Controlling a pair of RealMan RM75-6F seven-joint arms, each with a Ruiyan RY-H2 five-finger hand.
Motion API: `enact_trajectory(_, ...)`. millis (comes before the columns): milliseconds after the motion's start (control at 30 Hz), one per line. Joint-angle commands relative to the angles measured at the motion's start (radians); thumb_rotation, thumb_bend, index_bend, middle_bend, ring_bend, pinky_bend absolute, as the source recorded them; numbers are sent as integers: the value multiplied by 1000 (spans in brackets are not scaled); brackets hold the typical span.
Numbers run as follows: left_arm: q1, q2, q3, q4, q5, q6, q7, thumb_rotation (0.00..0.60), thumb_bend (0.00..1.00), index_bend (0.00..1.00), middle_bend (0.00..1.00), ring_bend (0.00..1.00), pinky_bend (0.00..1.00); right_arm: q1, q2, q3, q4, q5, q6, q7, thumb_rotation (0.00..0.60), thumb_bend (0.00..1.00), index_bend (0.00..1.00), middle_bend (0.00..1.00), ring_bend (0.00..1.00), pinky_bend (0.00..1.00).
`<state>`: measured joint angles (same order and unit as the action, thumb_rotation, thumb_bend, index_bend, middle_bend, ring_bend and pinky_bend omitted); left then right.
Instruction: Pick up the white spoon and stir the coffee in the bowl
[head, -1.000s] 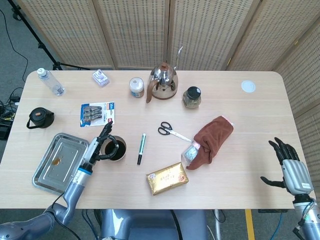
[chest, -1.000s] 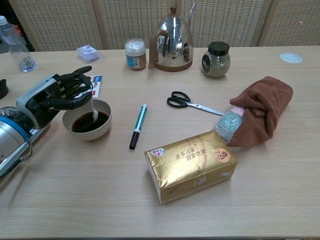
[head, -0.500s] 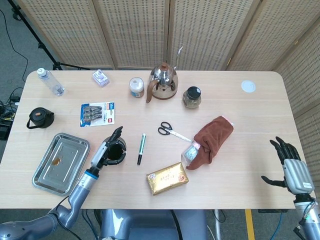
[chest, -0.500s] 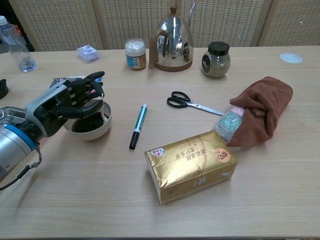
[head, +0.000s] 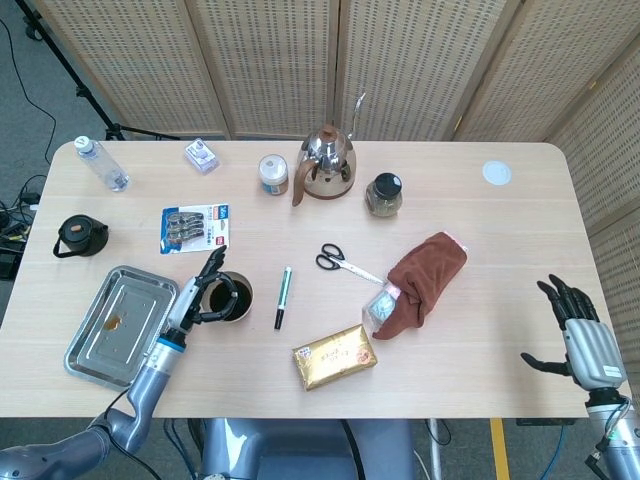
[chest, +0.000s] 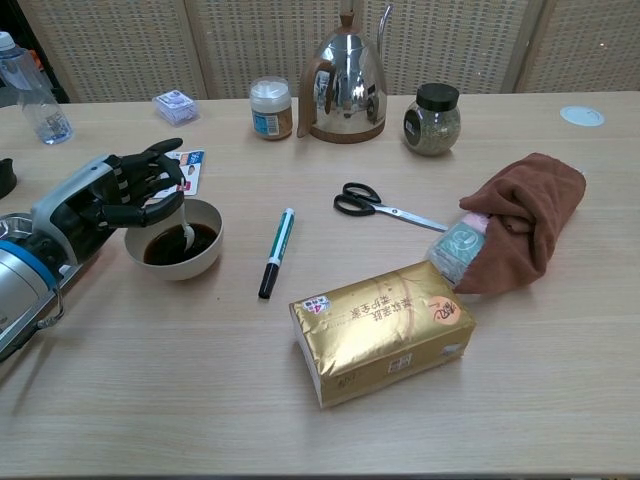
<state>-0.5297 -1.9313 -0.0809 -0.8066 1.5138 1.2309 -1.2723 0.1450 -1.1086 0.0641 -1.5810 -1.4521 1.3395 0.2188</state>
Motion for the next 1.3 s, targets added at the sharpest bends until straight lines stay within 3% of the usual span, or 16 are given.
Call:
enact_trajectory(33, -8, -2, -11, 5, -8, -8, 1, 600, 448, 618, 0, 0, 0, 1, -1, 0, 0, 0, -1, -1, 600, 0, 0, 0, 0, 0)
enact_trajectory(333, -27, 5, -17, -13, -6, -29, 32, 600, 436, 616, 0, 0, 0, 0, 1, 1, -1, -1, 1, 4, 600, 0, 0, 0, 0, 0)
enact_trajectory(500, -32, 9, -10, -25, -2, -40, 39, 600, 383, 594, 0, 0, 0, 0, 2, 0, -2, -1, 1, 5, 600, 0, 0, 0, 0, 0)
enact_trajectory(667, -28, 36, 8, -52, 21, -21, 47, 600, 235, 335, 0, 0, 0, -1, 5, 1, -5, -3, 5, 7, 600, 0, 0, 0, 0, 0)
enact_trajectory(767, -21, 53, 15, -70, 34, 3, 65, 600, 134, 227, 0, 0, 0, -1, 5, 0, -6, -5, 5, 8, 600, 0, 0, 0, 0, 0)
enact_trajectory(867, -11, 83, 19, -107, 48, 42, 100, 600, 105, 162, 0, 0, 0, -2, 7, -1, -8, -9, 9, 8, 600, 0, 0, 0, 0, 0)
enact_trajectory(1033, 14, 167, 30, -192, 72, 104, 237, 600, 99, 85, 0, 0, 0, -4, 10, -2, -11, -14, 14, 8, 600, 0, 0, 0, 0, 0)
enact_trajectory(1200, 39, 317, 55, -331, 67, 87, 481, 600, 82, 5, 0, 0, 0, -7, 12, -3, -15, -25, 27, 2, 600, 0, 0, 0, 0, 0)
enact_trajectory(1300, 111, 503, 73, -524, 15, 116, 802, 600, 77, 5, 0, 0, 0, -18, -7, 7, 13, -50, 91, -90, 600, 0, 0, 0, 0, 0)
